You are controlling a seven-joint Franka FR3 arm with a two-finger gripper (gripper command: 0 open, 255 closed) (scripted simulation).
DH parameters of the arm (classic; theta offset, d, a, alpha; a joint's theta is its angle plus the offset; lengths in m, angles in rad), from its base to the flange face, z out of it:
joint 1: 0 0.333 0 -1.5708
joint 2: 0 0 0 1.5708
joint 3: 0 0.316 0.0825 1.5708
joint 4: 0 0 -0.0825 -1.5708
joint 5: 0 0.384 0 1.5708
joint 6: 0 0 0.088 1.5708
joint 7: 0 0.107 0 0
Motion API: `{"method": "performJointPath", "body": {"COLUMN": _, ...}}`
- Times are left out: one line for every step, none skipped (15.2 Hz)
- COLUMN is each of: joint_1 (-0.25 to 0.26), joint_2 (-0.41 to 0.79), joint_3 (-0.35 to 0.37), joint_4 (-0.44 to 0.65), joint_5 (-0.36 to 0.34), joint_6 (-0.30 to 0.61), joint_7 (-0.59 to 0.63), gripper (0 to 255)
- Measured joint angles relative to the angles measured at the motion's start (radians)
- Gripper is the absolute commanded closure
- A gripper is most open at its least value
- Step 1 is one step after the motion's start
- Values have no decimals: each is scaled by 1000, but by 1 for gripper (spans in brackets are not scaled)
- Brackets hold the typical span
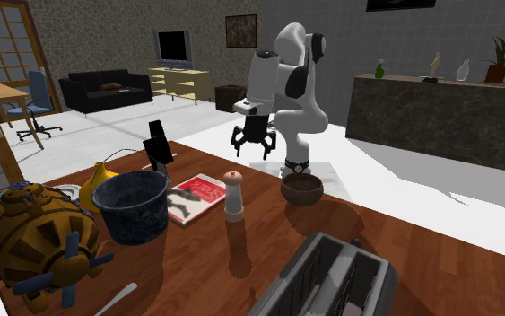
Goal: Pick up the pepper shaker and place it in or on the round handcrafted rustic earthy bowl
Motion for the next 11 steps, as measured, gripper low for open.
{"method": "performJointPath", "body": {"joint_1": -5, "joint_2": 27, "joint_3": -16, "joint_4": 6, "joint_5": -3, "joint_6": 25, "joint_7": -11, "gripper": 0}}
{"method": "performJointPath", "body": {"joint_1": -11, "joint_2": 53, "joint_3": -35, "joint_4": 14, "joint_5": -6, "joint_6": 49, "joint_7": -26, "gripper": 0}}
{"method": "performJointPath", "body": {"joint_1": -18, "joint_2": 78, "joint_3": -55, "joint_4": 24, "joint_5": -8, "joint_6": 69, "joint_7": -43, "gripper": 0}}
{"method": "performJointPath", "body": {"joint_1": -24, "joint_2": 108, "joint_3": -75, "joint_4": 30, "joint_5": -9, "joint_6": 97, "joint_7": -60, "gripper": 0}}
{"method": "performJointPath", "body": {"joint_1": -24, "joint_2": 133, "joint_3": -83, "joint_4": 38, "joint_5": -6, "joint_6": 116, "joint_7": -64, "gripper": 0}}
{"method": "performJointPath", "body": {"joint_1": -25, "joint_2": 147, "joint_3": -91, "joint_4": 35, "joint_5": -6, "joint_6": 135, "joint_7": -69, "gripper": 0}}
{"method": "performJointPath", "body": {"joint_1": -26, "joint_2": 155, "joint_3": -95, "joint_4": 28, "joint_5": -7, "joint_6": 151, "joint_7": -70, "gripper": 0}}
{"method": "performJointPath", "body": {"joint_1": -27, "joint_2": 165, "joint_3": -99, "joint_4": 21, "joint_5": -7, "joint_6": 168, "joint_7": -71, "gripper": 0}}
{"method": "performJointPath", "body": {"joint_1": -27, "joint_2": 174, "joint_3": -102, "joint_4": 18, "joint_5": -7, "joint_6": 180, "joint_7": -72, "gripper": 0}}
{"method": "performJointPath", "body": {"joint_1": -29, "joint_2": 181, "joint_3": -106, "joint_4": 10, "joint_5": -7, "joint_6": 196, "joint_7": -74, "gripper": 0}}
{"method": "performJointPath", "body": {"joint_1": -29, "joint_2": 188, "joint_3": -108, "joint_4": -1, "joint_5": -9, "joint_6": 214, "joint_7": -71, "gripper": 0}}
